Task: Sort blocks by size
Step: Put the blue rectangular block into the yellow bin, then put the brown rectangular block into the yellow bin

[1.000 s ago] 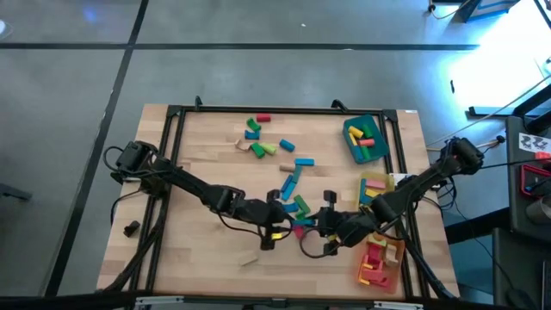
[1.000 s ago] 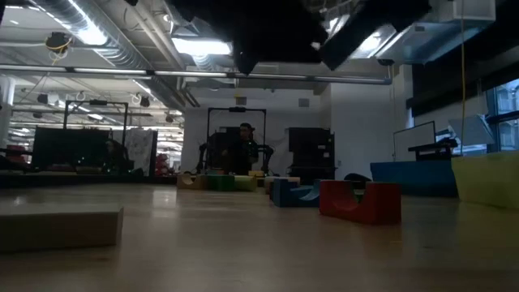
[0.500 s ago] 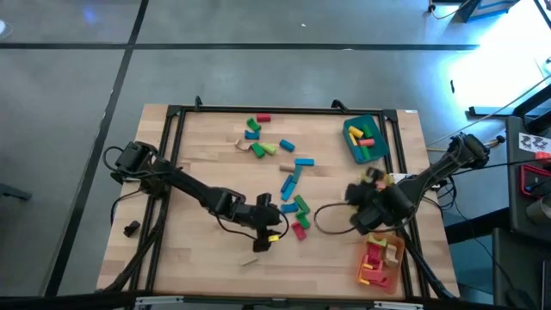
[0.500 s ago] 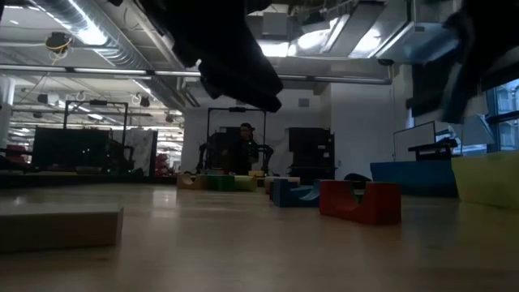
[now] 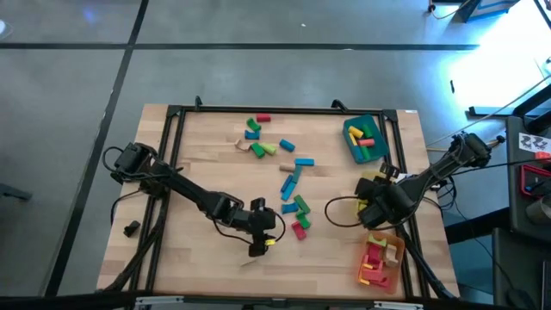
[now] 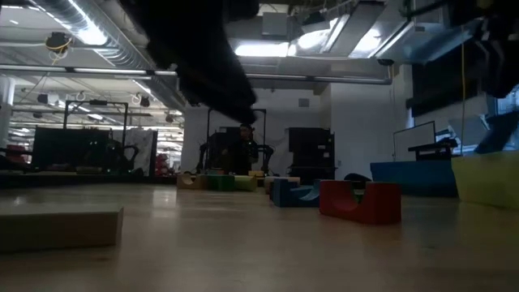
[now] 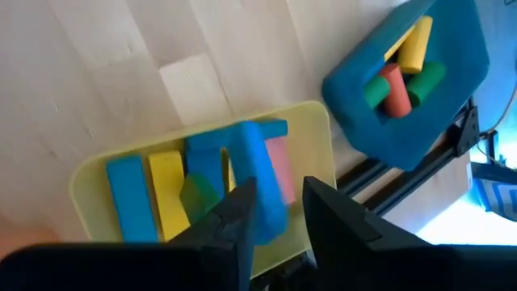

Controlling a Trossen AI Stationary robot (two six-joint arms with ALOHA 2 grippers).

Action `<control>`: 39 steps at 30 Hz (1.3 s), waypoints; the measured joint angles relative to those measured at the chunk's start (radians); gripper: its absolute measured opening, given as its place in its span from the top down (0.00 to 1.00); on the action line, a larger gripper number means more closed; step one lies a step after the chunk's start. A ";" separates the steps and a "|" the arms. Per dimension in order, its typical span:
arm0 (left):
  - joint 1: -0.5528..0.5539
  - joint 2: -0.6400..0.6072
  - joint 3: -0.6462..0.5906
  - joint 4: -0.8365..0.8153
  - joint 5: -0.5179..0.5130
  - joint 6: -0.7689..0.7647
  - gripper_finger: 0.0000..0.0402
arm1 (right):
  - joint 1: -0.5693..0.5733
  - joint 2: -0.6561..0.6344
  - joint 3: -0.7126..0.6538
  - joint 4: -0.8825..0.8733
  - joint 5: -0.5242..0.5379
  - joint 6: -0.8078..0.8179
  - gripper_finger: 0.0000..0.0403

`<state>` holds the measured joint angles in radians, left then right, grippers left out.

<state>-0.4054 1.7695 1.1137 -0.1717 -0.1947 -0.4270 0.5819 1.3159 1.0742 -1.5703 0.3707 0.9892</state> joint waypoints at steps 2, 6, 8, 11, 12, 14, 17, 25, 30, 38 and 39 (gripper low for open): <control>-0.017 0.000 0.000 -0.031 0.000 -0.037 0.59 | 0.000 0.001 -0.014 0.000 -0.008 0.000 0.73; -0.055 0.000 0.000 -0.101 0.002 -0.113 0.59 | 0.000 0.003 -0.030 0.001 -0.018 0.000 0.73; -0.077 0.000 0.000 -0.126 0.019 -0.150 0.59 | 0.000 0.003 -0.030 0.002 -0.024 0.000 0.73; -0.111 0.000 0.000 -0.154 0.051 -0.218 0.59 | 0.000 0.003 -0.030 0.002 -0.024 0.000 0.73; -0.123 0.000 0.000 -0.158 0.059 -0.240 0.59 | 0.000 0.003 -0.030 0.005 -0.024 0.000 0.73; -0.152 0.000 0.000 -0.170 0.062 -0.279 0.59 | 0.000 0.003 -0.030 0.015 -0.024 0.000 0.73; -0.195 0.000 0.000 -0.170 0.061 -0.303 0.59 | 0.000 0.003 -0.030 0.050 -0.023 0.000 0.73; -0.270 0.009 -0.011 -0.169 -0.032 -0.359 0.59 | 0.000 0.003 -0.030 0.193 -0.023 0.000 0.73; -0.289 0.036 -0.011 -0.168 -0.072 -0.352 0.59 | 0.000 0.003 -0.031 0.273 -0.023 0.000 0.73; -0.289 0.079 -0.012 -0.176 -0.083 -0.357 0.59 | 0.000 0.003 -0.031 0.352 -0.023 0.000 0.73; -0.288 0.080 -0.012 -0.176 -0.088 -0.360 0.59 | 0.000 0.003 -0.031 0.355 -0.022 0.000 0.73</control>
<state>-0.6930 1.8496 1.1019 -0.3476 -0.2823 -0.7866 0.5819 1.3193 1.0435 -1.2149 0.3484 0.9892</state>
